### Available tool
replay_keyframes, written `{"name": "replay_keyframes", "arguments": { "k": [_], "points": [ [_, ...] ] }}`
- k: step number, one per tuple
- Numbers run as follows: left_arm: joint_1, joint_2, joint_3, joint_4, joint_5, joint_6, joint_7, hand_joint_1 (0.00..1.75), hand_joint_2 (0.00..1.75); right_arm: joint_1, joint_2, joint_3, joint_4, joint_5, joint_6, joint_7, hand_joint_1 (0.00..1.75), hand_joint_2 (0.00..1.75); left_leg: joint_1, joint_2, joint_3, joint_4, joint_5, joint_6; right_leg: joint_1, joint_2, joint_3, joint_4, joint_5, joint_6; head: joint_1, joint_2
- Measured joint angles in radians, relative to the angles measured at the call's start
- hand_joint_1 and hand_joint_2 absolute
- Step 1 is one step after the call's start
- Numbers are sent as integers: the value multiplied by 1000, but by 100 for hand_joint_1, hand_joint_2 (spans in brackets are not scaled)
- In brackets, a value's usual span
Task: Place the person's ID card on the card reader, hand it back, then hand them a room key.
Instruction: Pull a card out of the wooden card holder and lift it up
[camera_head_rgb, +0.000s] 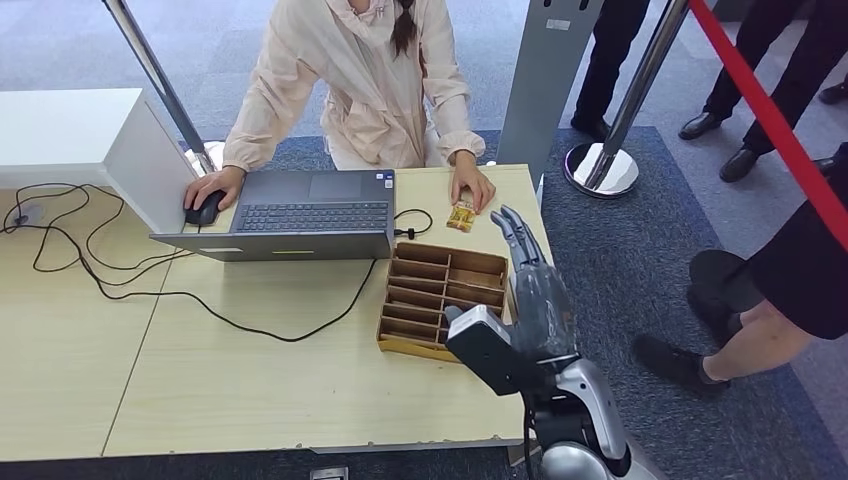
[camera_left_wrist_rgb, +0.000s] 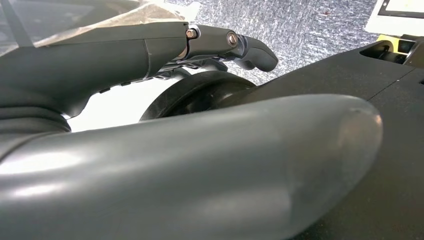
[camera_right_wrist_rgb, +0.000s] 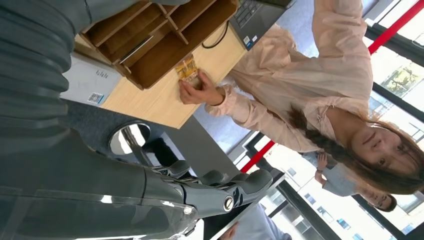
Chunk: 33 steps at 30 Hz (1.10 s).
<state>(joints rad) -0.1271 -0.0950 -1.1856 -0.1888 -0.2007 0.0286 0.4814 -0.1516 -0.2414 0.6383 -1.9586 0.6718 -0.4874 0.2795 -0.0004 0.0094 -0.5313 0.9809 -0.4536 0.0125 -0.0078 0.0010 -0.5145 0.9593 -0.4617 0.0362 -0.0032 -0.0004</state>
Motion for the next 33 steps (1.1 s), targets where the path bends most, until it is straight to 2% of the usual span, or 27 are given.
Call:
{"name": "replay_keyframes", "arguments": {
  "k": [8,12,17,19,21,24,28,29,31,33],
  "points": [
    [0,0,0,0,0,1,0,0,0,17,-16,8,-9,-47,16,-1,14,175,0,0,0,0,0,0,0,0,0,0,0,0,0,0],
    [0,0,0,0,0,2,0,0,0,24,-23,16,-7,-62,22,4,47,175,0,0,0,0,0,0,0,0,0,0,0,0,0,0],
    [0,0,0,0,0,2,0,0,0,27,-33,33,4,-60,28,34,67,175,0,0,0,0,0,0,0,0,0,0,0,0,0,0],
    [0,0,0,0,0,2,0,0,0,28,-40,43,12,-49,28,53,95,175,0,0,0,0,0,0,0,0,0,0,0,0,0,0],
    [0,0,0,0,0,2,0,0,0,29,-47,53,21,-36,29,70,115,175,0,0,0,0,0,0,0,0,0,0,0,0,0,0],
    [0,0,0,0,0,2,0,0,0,30,-55,67,33,-21,30,88,96,175,0,0,0,0,0,0,0,0,0,0,0,0,0,0],
    [0,0,0,0,0,2,2,0,0,30,-65,87,49,6,38,116,28,175,0,0,0,0,0,0,0,0,0,0,0,0,0,0],
    [0,0,0,0,0,2,3,0,0,30,-67,92,52,12,41,122,17,175,0,0,0,0,0,0,0,0,0,0,0,0,0,0],
    [0,0,0,0,0,2,3,0,0,30,-72,102,59,21,45,133,8,175,0,0,0,0,0,0,0,0,0,0,0,0,0,0],
    [0,0,0,0,0,2,3,0,0,30,-76,113,65,30,49,143,7,175,0,0,0,0,0,0,0,0,0,0,0,0,0,0]
  ]
}}
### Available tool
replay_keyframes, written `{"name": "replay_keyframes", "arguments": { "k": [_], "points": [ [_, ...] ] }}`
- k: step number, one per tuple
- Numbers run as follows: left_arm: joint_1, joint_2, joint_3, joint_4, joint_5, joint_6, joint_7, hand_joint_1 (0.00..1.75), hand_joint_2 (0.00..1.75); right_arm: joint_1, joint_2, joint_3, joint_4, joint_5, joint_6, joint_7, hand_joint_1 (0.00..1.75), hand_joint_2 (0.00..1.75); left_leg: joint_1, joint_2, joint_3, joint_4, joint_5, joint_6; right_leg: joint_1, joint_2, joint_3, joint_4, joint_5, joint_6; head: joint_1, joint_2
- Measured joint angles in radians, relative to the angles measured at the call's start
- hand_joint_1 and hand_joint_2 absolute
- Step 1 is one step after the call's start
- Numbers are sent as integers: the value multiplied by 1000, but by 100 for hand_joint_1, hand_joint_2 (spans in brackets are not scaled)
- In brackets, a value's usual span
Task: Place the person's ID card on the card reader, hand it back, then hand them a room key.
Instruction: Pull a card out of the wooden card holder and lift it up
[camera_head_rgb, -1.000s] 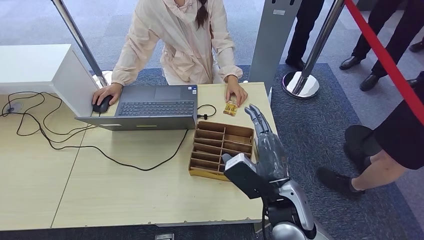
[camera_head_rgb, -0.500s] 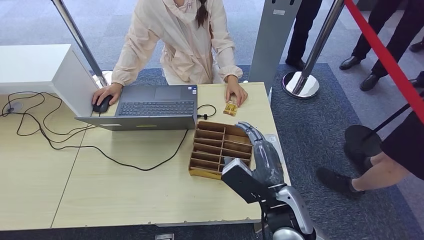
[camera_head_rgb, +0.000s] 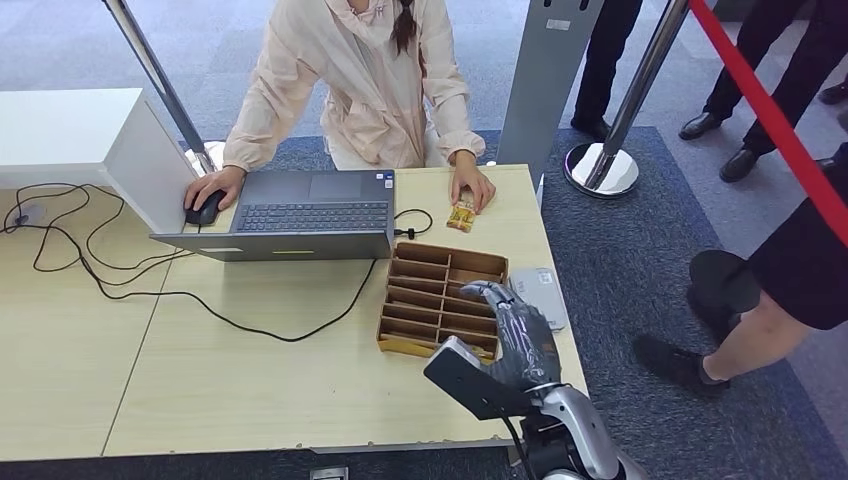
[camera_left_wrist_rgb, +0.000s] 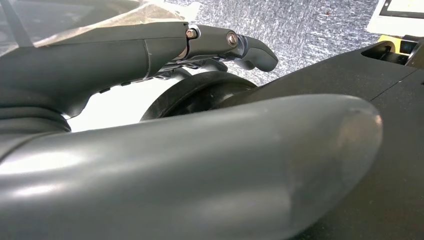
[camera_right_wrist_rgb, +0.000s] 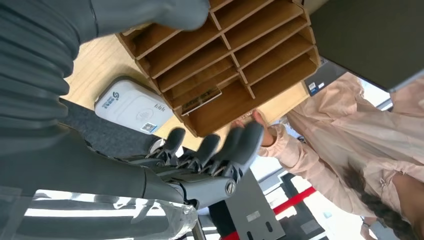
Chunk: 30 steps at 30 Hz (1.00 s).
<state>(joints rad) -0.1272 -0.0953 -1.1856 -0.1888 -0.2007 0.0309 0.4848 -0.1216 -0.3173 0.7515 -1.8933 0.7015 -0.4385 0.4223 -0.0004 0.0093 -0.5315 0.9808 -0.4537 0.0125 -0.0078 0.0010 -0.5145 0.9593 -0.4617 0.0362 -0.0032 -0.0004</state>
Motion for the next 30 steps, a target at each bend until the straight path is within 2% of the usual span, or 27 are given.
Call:
{"name": "replay_keyframes", "arguments": {
  "k": [10,16,24,27,30],
  "points": [
    [0,0,0,0,0,0,2,0,0,0,-12,44,34,4,1,25,7,175,0,0,0,0,0,0,0,0,0,0,0,0,0,0],
    [0,0,0,0,0,0,3,0,0,0,-15,62,51,-1,-7,34,25,175,0,0,0,0,0,0,0,0,0,0,0,0,0,0],
    [0,0,0,0,0,0,6,0,0,0,-23,80,58,2,-18,48,24,175,0,0,0,0,0,0,0,0,0,0,0,0,0,0],
    [0,0,0,0,0,0,6,0,0,0,-24,86,60,4,-20,51,29,175,0,0,0,0,0,0,0,0,0,0,0,0,0,0],
    [0,0,0,0,0,0,7,0,0,-1,-25,92,62,10,-21,56,44,175,0,0,0,0,0,0,0,0,0,0,0,0,0,0]
  ]
}}
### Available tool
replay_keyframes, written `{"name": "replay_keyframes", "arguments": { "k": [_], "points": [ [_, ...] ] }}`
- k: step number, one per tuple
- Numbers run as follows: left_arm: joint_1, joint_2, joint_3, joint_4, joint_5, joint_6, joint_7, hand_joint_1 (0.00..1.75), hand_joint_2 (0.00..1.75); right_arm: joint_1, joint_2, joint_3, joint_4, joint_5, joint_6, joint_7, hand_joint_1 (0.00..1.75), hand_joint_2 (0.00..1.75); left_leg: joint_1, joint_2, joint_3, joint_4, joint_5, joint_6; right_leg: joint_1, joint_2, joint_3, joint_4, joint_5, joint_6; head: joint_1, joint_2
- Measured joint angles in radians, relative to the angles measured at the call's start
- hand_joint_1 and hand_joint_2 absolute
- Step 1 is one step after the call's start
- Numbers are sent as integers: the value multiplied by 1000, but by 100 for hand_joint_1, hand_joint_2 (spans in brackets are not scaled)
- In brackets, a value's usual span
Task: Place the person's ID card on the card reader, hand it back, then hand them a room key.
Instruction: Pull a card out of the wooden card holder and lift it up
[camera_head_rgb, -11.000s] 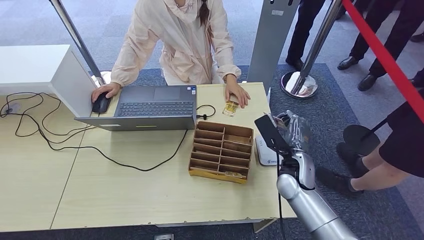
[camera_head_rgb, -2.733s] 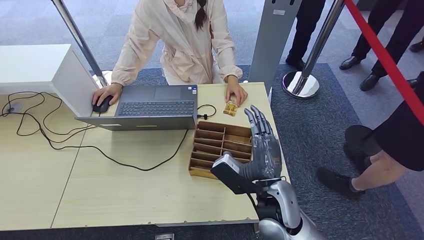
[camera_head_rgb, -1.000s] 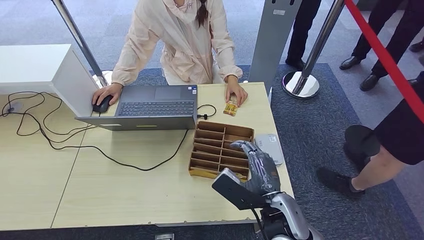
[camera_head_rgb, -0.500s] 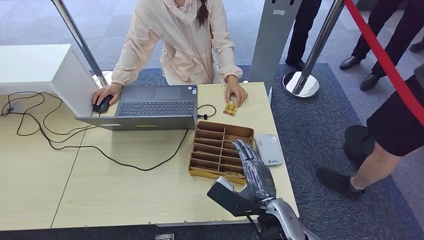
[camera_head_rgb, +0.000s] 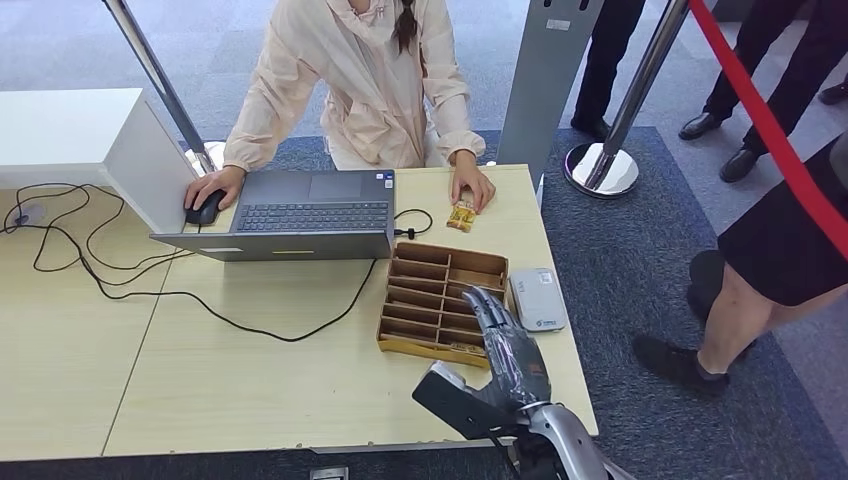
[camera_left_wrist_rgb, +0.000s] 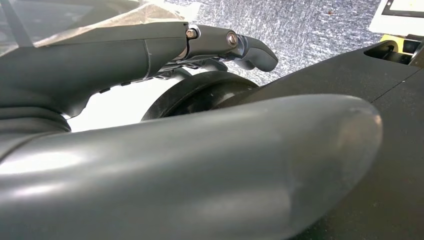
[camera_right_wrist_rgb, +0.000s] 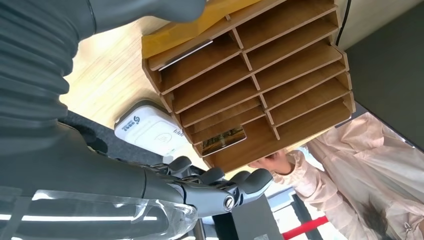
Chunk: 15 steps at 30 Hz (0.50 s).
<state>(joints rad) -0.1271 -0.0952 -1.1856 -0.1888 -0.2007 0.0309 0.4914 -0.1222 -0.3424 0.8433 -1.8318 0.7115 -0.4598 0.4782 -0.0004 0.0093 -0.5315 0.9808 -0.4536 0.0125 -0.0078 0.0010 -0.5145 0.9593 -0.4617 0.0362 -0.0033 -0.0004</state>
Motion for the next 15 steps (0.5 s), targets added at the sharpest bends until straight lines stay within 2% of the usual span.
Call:
{"name": "replay_keyframes", "arguments": {
  "k": [2,6,15],
  "points": [
    [0,0,0,0,0,0,0,0,0,0,-1,4,0,4,0,2,53,175,0,0,0,0,0,0,0,0,0,0,0,0,0,0],
    [0,0,0,0,0,0,0,0,0,-1,-2,14,2,9,0,4,55,175,0,0,0,0,0,0,0,0,0,0,0,0,0,0],
    [0,0,0,0,0,0,2,0,0,-7,-2,34,16,26,0,12,29,175,0,0,0,0,0,0,0,0,0,0,0,0,0,0]
  ]
}}
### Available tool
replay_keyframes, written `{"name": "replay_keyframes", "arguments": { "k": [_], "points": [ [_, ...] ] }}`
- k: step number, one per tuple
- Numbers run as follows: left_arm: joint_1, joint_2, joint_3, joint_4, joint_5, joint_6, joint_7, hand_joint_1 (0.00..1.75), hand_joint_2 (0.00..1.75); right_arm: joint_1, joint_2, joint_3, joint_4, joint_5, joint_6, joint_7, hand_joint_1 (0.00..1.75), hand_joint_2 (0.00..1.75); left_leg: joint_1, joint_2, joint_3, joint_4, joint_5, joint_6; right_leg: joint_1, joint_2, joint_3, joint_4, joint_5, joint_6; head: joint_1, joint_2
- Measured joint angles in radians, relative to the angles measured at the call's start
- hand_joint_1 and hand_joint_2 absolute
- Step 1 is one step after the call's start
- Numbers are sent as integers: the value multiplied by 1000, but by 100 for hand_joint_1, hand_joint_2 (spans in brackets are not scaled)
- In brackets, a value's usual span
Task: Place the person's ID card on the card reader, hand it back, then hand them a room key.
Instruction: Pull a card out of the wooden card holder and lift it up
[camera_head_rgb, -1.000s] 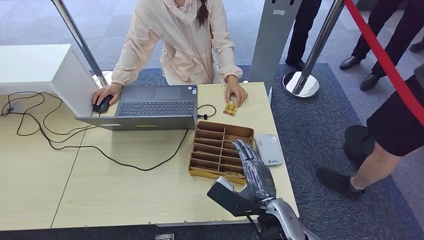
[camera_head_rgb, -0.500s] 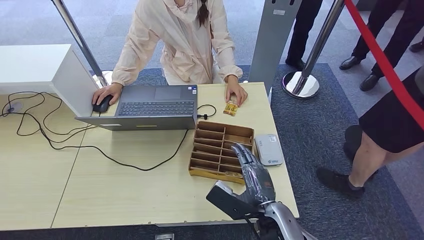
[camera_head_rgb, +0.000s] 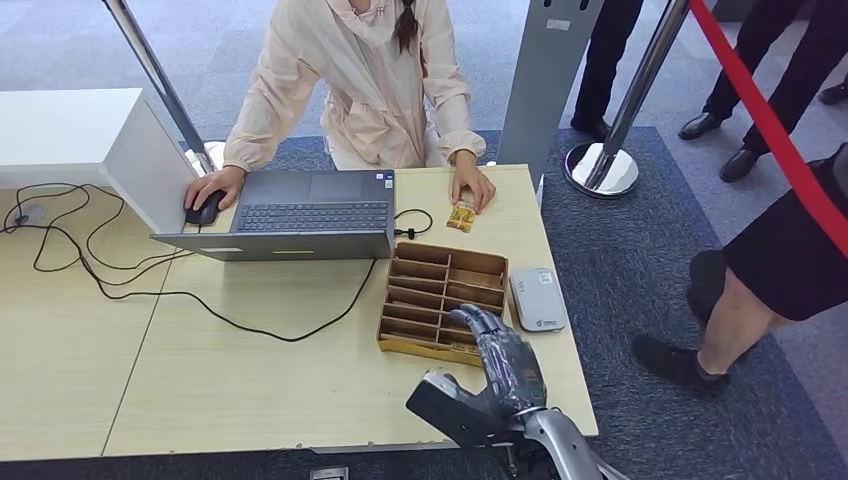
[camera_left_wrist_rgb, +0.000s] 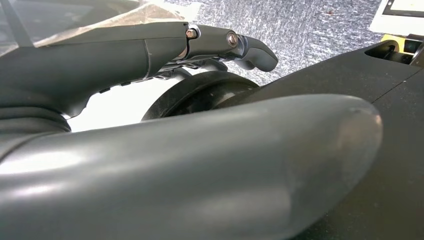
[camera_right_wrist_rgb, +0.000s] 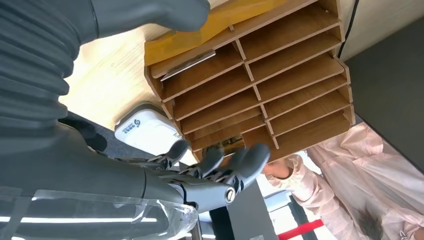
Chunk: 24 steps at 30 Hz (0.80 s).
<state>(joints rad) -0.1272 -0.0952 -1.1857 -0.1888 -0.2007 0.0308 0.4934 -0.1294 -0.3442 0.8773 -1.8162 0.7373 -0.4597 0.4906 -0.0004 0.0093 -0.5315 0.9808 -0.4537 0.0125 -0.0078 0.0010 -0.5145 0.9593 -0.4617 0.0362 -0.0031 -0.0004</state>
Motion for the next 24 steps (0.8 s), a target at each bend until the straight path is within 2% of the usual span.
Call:
{"name": "replay_keyframes", "arguments": {
  "k": [3,10,17,24],
  "points": [
    [0,0,0,0,0,0,0,0,0,-2,0,8,7,14,0,3,27,175,0,0,0,0,0,0,0,0,0,0,0,0,0,0],
    [0,0,-1,0,0,0,1,0,0,-8,1,27,19,41,0,17,32,175,0,0,0,0,0,0,0,0,0,0,0,0,0,0],
    [0,0,-1,0,0,-2,3,0,0,-11,3,40,31,53,1,25,52,175,0,0,0,0,0,0,0,0,0,0,0,0,0,0],
    [0,0,-1,0,0,-4,3,0,0,-16,5,58,49,63,2,32,42,175,0,0,0,0,0,0,0,0,0,0,0,0,0,0]
  ]
}}
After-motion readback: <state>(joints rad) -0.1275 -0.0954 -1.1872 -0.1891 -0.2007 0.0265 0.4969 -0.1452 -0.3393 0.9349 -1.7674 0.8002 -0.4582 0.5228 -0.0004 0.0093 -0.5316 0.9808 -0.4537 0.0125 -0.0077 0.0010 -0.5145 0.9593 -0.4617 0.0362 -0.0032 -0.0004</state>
